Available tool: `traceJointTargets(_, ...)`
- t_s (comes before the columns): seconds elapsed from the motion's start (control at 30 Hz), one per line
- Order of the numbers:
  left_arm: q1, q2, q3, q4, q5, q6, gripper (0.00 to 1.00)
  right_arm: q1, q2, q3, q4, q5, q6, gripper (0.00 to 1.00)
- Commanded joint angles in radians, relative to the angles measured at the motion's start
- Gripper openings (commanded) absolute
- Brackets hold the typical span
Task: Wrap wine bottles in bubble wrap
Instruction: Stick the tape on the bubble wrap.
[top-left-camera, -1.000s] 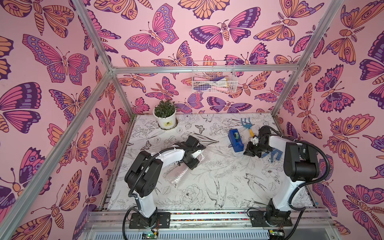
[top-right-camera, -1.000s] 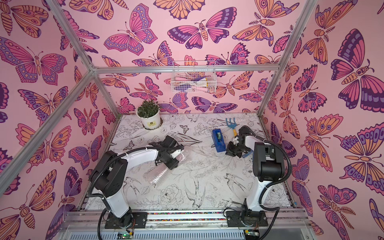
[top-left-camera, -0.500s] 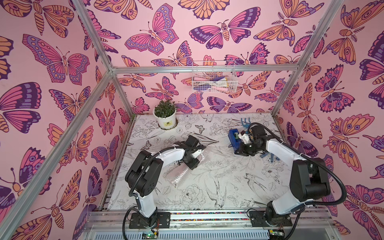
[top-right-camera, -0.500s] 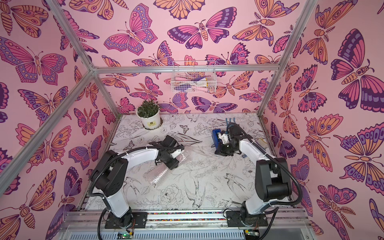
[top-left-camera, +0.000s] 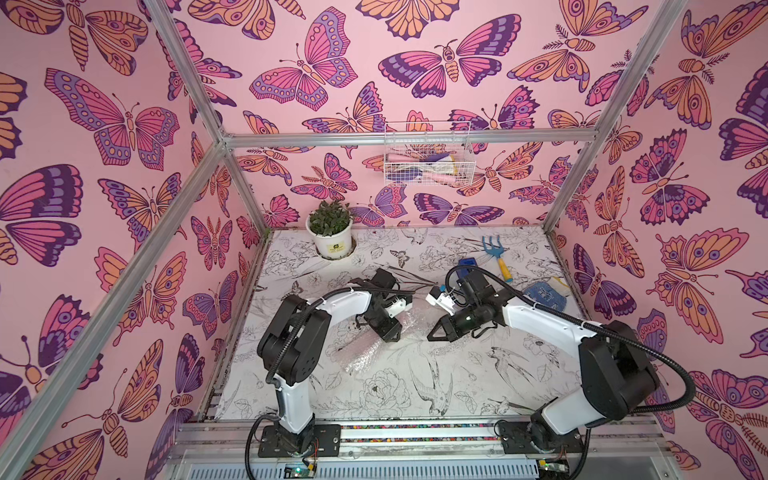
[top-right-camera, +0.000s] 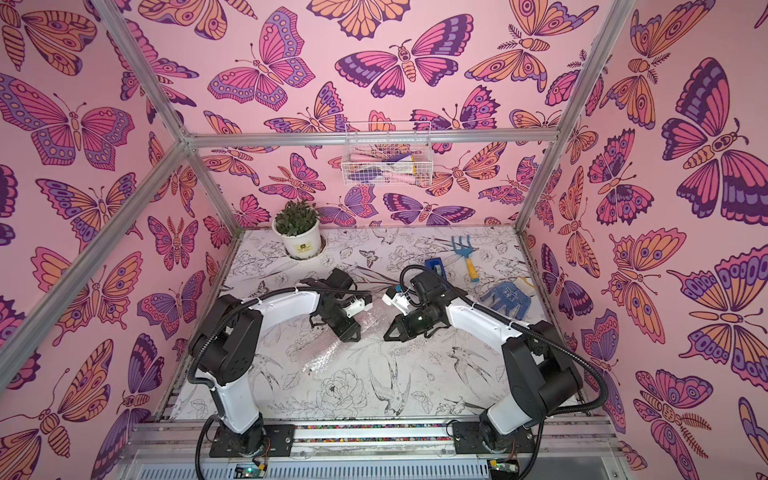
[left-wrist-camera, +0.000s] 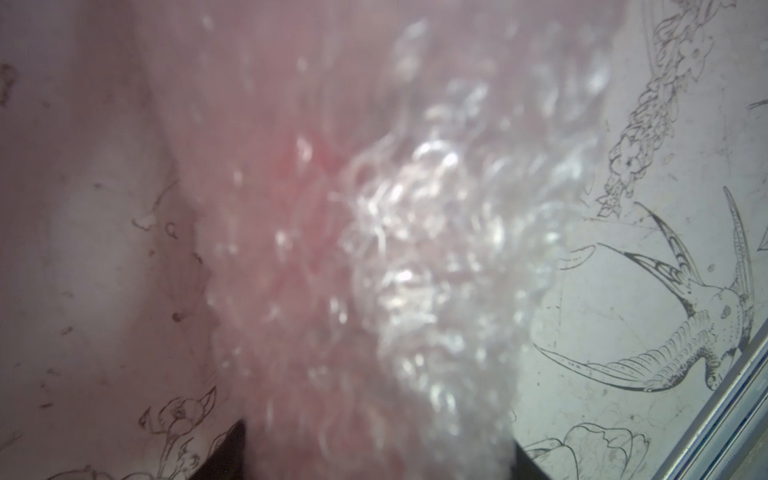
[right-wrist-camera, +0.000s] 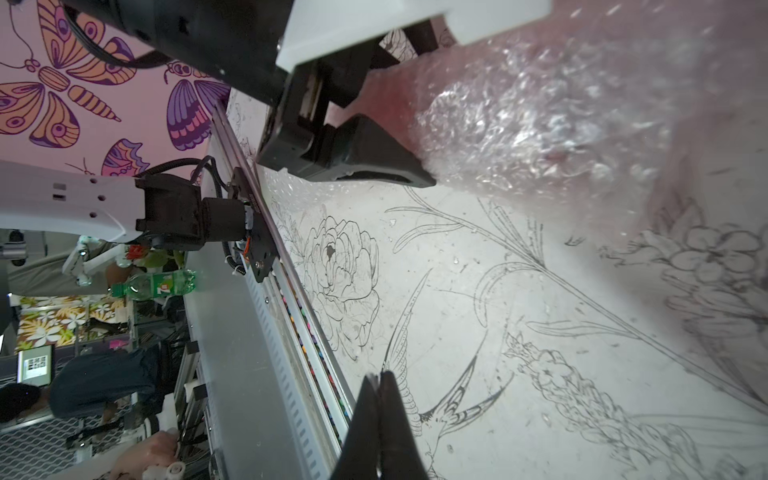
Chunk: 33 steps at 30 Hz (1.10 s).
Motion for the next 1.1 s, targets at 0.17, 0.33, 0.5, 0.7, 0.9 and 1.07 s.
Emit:
traceJointTargets(0.17, 0.003, 0.026, 0.007, -0.089, 0.044, 0.013, 0.32, 0.035, 0.099, -0.001, 0.193, -0.076, 0.059, 0.0)
traceJointTargets(0.33, 0.003, 0.03, 0.02, -0.102, 0.04, 0.017, 0.32, 0.048, 0.155, 0.044, 0.201, -0.065, 0.081, 0.0)
traceJointTargets(0.5, 0.004, 0.025, 0.019, -0.105, 0.034, 0.017, 0.32, 0.048, 0.241, 0.082, 0.179, -0.041, 0.131, 0.0)
traceJointTargets(0.7, 0.003, 0.021, 0.016, -0.11, 0.033, 0.021, 0.32, 0.047, 0.278, 0.078, 0.232, -0.022, 0.209, 0.0)
traceJointTargets(0.9, 0.003, 0.024, 0.018, -0.112, 0.031, 0.019, 0.32, 0.047, 0.297, 0.088, 0.28, -0.027, 0.259, 0.0)
traceJointTargets(1.07, 0.003, 0.025, 0.019, -0.114, 0.034, 0.019, 0.32, 0.047, 0.321, 0.102, 0.282, -0.02, 0.28, 0.0)
